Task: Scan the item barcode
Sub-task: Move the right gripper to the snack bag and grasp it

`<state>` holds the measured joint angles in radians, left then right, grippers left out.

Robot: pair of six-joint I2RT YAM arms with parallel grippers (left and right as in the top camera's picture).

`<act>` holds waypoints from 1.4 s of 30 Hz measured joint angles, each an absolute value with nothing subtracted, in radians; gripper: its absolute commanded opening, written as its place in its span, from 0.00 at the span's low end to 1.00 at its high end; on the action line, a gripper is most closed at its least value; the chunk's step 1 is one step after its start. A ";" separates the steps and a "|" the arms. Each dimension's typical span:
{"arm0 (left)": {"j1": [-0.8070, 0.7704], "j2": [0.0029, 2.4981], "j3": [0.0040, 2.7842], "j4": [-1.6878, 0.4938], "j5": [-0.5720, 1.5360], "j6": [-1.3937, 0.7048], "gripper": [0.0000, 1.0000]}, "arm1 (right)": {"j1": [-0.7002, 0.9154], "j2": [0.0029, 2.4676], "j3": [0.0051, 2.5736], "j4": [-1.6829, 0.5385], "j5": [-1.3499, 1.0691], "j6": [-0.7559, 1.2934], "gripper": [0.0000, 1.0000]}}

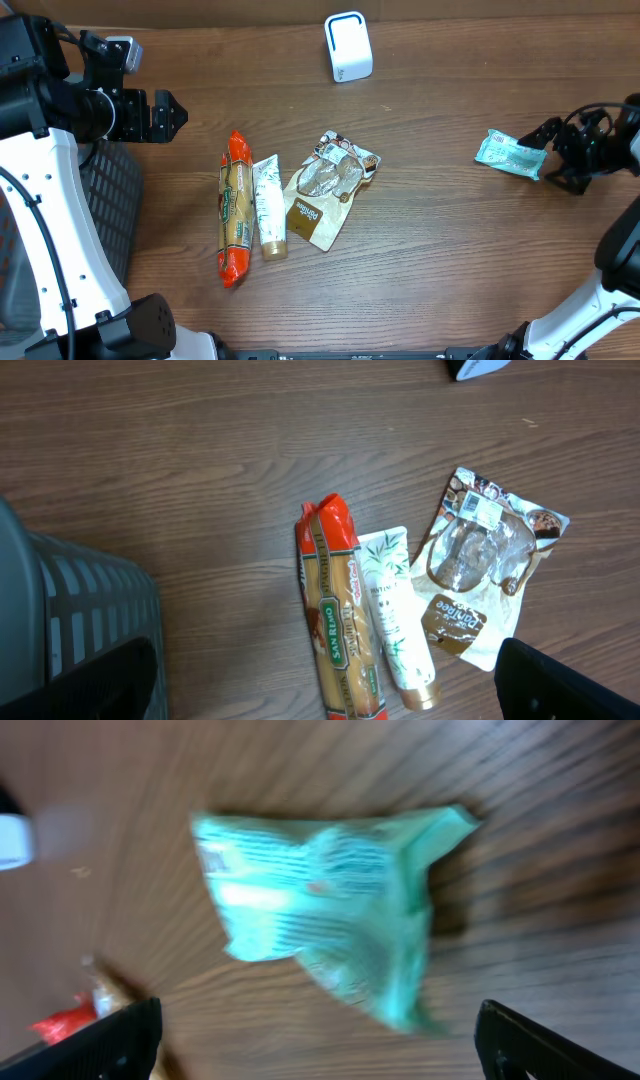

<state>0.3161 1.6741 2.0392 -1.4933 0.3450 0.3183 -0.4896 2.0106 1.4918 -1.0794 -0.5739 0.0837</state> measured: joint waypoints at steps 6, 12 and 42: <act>0.316 1.674 2.039 -1.493 0.345 0.318 1.00 | -0.428 1.854 1.569 -1.200 -0.625 0.087 1.00; 0.316 1.674 2.039 -1.494 0.345 0.318 0.99 | -0.187 1.781 1.554 -1.267 -0.656 0.098 0.87; 0.316 1.674 2.039 -1.494 0.345 0.318 1.00 | 0.489 1.802 0.830 0.091 -0.482 0.866 0.79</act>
<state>0.3161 1.6741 2.0392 -1.4937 0.3450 0.3183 0.4892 1.8023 0.8295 0.0914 -0.4824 0.8661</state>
